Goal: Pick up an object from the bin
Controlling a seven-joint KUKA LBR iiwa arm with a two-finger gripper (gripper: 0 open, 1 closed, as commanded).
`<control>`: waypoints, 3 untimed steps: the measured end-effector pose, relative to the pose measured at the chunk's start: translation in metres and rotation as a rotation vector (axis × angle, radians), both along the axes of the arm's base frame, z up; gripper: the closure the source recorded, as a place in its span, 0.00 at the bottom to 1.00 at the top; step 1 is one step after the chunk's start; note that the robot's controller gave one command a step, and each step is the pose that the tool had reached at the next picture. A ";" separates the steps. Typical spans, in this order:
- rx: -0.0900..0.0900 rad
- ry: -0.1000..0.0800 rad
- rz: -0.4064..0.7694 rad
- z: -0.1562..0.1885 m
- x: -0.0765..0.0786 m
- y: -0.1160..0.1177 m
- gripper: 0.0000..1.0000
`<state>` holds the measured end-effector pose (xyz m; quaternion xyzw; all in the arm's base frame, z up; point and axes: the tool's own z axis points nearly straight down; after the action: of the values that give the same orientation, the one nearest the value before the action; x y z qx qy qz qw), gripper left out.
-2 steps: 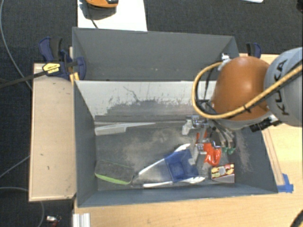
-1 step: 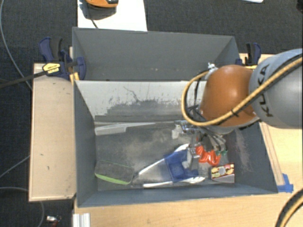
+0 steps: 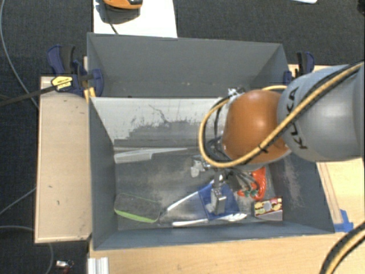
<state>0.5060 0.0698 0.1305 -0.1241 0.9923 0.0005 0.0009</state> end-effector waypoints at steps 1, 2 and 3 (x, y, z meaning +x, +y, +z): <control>-0.002 -0.002 0.339 -0.017 0.001 0.010 0.00; 0.000 -0.004 0.160 -0.059 0.011 0.006 0.00; 0.000 -0.010 0.450 -0.059 0.001 0.008 1.00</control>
Offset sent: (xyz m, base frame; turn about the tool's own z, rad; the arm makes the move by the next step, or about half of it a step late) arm 0.0108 0.0063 -0.0605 -0.1614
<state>0.5074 0.0780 0.0716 -0.3426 0.9395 -0.0002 0.0058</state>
